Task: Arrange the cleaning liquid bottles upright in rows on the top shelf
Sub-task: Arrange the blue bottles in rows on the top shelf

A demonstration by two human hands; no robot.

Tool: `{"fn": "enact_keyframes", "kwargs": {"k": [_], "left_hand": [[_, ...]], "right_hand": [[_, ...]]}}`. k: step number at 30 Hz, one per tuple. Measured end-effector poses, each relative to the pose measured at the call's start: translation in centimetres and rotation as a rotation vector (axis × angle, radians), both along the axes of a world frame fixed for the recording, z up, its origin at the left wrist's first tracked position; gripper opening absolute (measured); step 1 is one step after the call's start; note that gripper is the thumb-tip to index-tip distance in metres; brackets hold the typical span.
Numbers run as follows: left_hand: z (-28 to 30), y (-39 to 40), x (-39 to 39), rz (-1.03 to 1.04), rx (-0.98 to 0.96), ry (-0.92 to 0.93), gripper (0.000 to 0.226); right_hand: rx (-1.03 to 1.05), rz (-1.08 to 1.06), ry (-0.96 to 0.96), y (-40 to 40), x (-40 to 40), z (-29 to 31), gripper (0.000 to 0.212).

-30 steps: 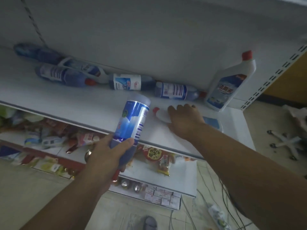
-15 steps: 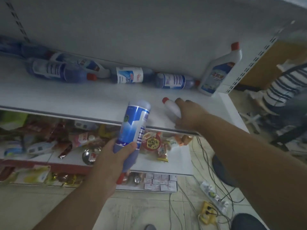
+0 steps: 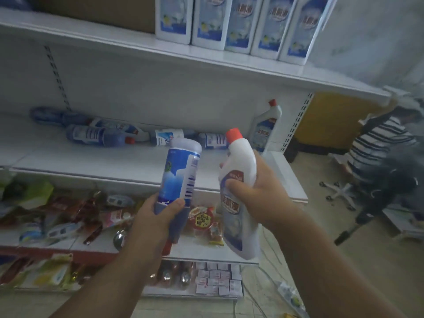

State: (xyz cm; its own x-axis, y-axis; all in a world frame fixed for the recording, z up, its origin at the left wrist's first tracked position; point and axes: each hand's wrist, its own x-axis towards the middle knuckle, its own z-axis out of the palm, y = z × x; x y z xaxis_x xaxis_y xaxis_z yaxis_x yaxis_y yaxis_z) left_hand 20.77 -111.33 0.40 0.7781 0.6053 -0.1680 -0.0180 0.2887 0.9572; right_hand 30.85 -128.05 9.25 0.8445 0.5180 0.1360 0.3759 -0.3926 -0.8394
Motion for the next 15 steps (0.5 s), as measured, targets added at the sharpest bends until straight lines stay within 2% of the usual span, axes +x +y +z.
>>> {"fn": "enact_keyframes", "kwargs": {"k": [3,7,11,15], "left_hand": [[3.3,-1.9,0.0,0.007,0.067,-0.079,0.015],[9.9,-2.9,-0.2,0.048,0.195,-0.201,0.014],[16.9,-2.2,-0.1,0.053,0.303,-0.279,0.023],[22.4,-0.6,0.5,0.095,0.329,-0.349,0.038]], "right_hand": [[0.126,0.033,-0.003,-2.3,-1.0,4.1,0.049],[0.322,0.105,-0.050,-3.4,-0.9,11.2,0.063],[0.407,0.132,-0.170,-2.4,-0.6,18.6,0.052],[0.521,0.200,-0.200,0.1,-0.1,23.5,0.046]]}}
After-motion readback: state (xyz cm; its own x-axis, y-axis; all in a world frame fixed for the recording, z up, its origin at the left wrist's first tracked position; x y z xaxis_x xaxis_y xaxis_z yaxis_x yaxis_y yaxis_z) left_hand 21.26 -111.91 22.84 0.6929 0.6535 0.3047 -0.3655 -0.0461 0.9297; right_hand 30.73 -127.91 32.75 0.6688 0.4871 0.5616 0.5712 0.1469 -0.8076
